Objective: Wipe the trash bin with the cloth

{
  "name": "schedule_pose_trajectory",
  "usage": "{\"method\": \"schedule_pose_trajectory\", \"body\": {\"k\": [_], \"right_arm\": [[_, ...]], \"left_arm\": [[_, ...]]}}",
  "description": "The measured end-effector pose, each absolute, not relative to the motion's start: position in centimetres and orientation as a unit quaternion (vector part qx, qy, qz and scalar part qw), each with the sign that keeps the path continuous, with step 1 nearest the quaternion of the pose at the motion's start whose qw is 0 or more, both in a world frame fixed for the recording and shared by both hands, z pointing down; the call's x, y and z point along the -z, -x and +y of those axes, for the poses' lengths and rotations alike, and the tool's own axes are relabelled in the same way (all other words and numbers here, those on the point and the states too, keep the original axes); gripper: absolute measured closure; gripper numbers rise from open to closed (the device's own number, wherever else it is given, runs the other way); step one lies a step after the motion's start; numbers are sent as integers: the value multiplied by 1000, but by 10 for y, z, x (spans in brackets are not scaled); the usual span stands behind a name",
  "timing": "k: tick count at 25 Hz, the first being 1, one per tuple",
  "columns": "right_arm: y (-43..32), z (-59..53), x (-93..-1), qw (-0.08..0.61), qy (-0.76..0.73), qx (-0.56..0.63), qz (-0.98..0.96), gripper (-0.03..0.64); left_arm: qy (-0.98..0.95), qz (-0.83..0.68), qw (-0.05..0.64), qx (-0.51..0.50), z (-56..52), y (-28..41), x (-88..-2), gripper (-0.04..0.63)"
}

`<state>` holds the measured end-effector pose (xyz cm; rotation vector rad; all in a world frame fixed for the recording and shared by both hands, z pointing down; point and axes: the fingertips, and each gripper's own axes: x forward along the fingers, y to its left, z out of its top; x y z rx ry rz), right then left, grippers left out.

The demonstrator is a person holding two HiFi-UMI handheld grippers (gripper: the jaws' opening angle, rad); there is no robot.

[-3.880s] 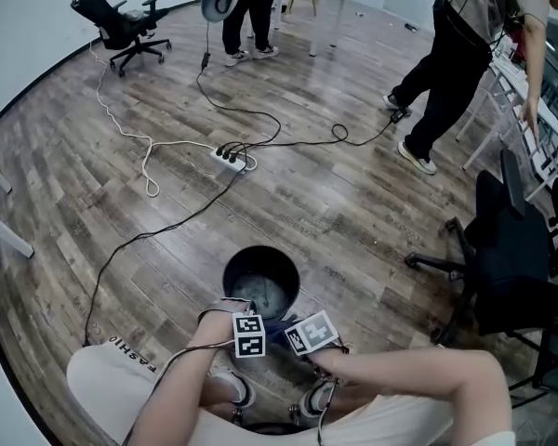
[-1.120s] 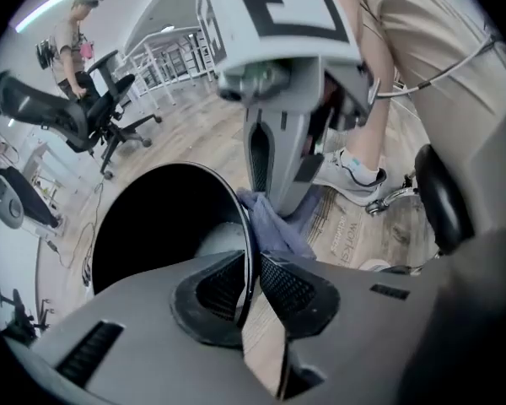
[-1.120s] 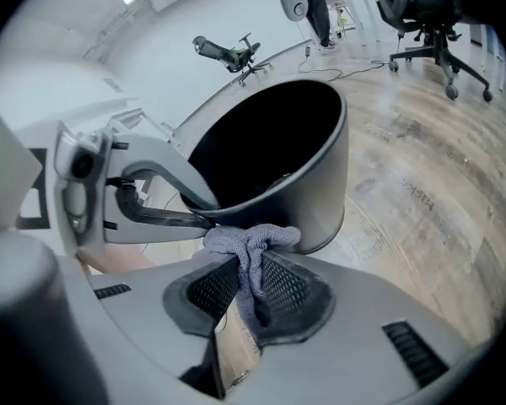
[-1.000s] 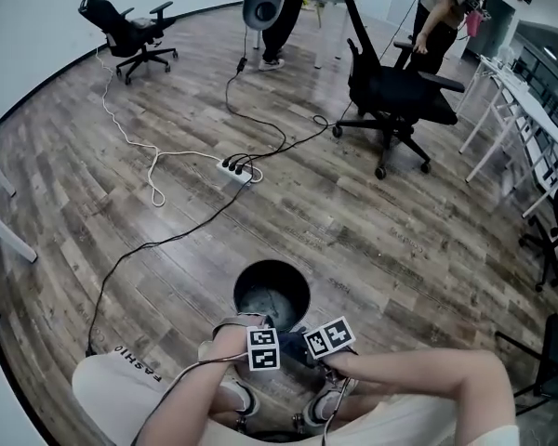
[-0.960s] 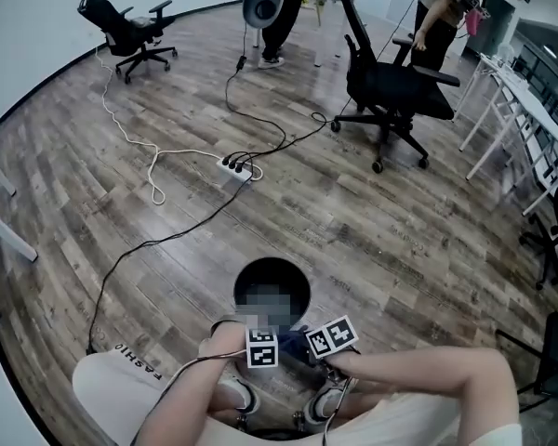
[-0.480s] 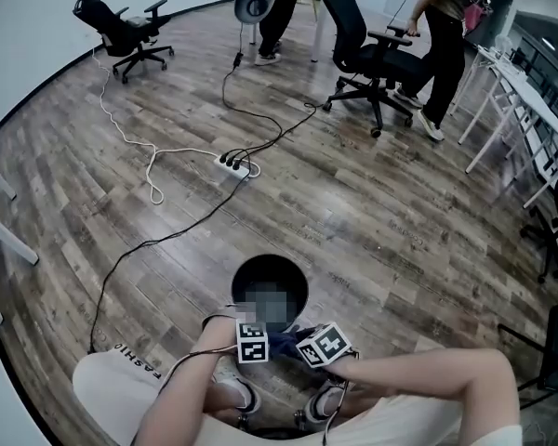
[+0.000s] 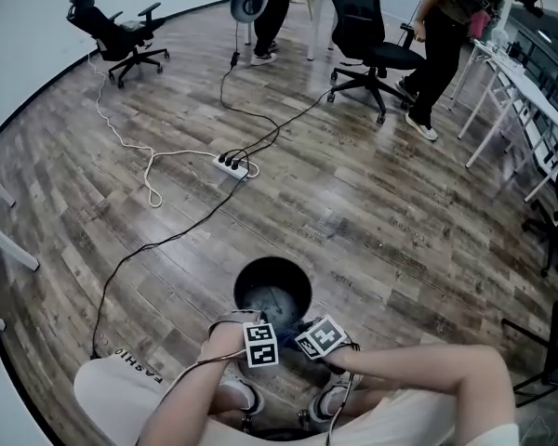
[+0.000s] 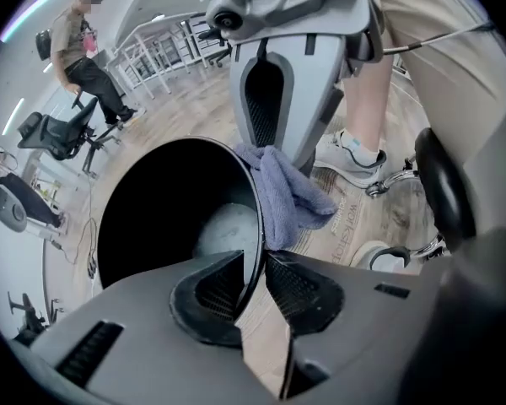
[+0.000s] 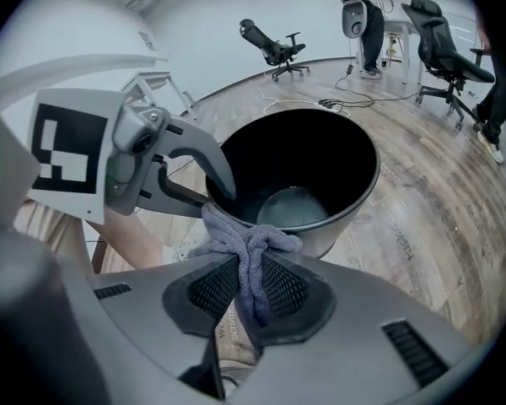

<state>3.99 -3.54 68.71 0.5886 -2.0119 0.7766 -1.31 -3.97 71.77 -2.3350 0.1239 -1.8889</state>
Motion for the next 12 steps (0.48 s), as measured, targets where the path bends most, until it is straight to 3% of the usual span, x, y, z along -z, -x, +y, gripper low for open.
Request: {"method": "schedule_pose_trajectory", "body": {"k": [12], "right_arm": [[-49, -47, -749, 467, -261, -291, -793, 545]], "left_arm": [[786, 27, 75, 613, -34, -4, -715, 534]]}}
